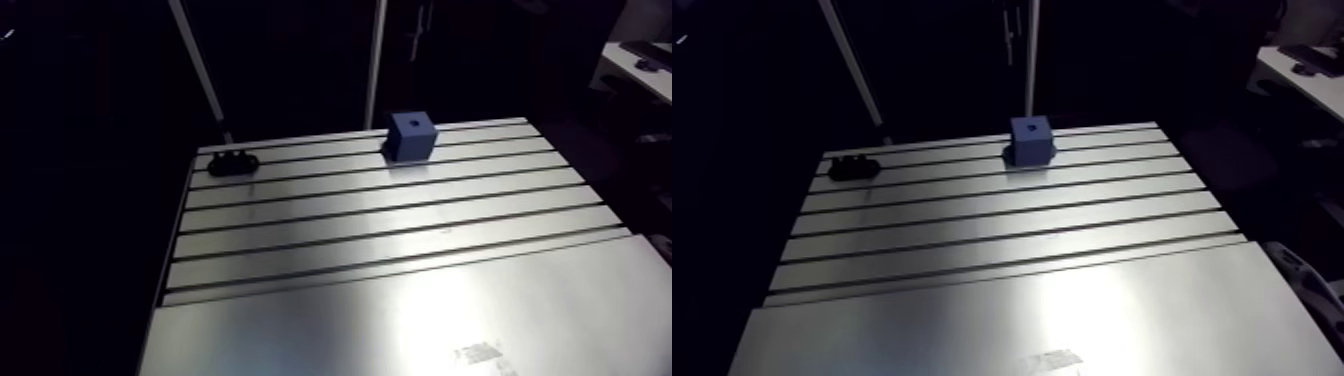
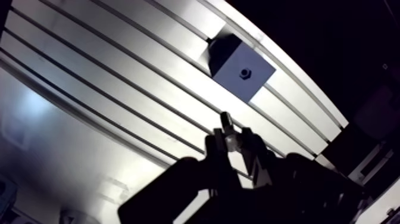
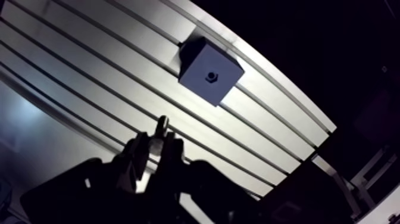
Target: Pick up the M10 bolt and insert it into the hex recess until seated.
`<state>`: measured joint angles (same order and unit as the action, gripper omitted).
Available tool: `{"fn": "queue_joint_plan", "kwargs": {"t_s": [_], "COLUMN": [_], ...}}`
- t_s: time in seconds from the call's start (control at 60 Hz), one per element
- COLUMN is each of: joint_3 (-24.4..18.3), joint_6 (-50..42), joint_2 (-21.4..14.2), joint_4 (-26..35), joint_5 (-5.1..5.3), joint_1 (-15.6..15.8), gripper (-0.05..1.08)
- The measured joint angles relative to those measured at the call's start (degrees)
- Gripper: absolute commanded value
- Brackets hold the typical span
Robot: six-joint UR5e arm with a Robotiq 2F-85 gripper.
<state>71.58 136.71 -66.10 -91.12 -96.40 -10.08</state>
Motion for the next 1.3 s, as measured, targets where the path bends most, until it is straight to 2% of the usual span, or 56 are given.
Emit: {"fn": "queue_joint_plan", "kwargs": {"t_s": [0.5,0.9,1.3], "joint_3": [-0.3,0.1,2.2], "joint_6": [3.2,7.1,7.8], "joint_2": [3.0,5.2,6.0], "joint_4": [-5.0,-7.7,-12.4], "joint_5": [-1.15,-1.05,-0.72], "joint_1": [-1.9,-2.9,-3.6], "gripper": [0.95,0.97,0.99]}}
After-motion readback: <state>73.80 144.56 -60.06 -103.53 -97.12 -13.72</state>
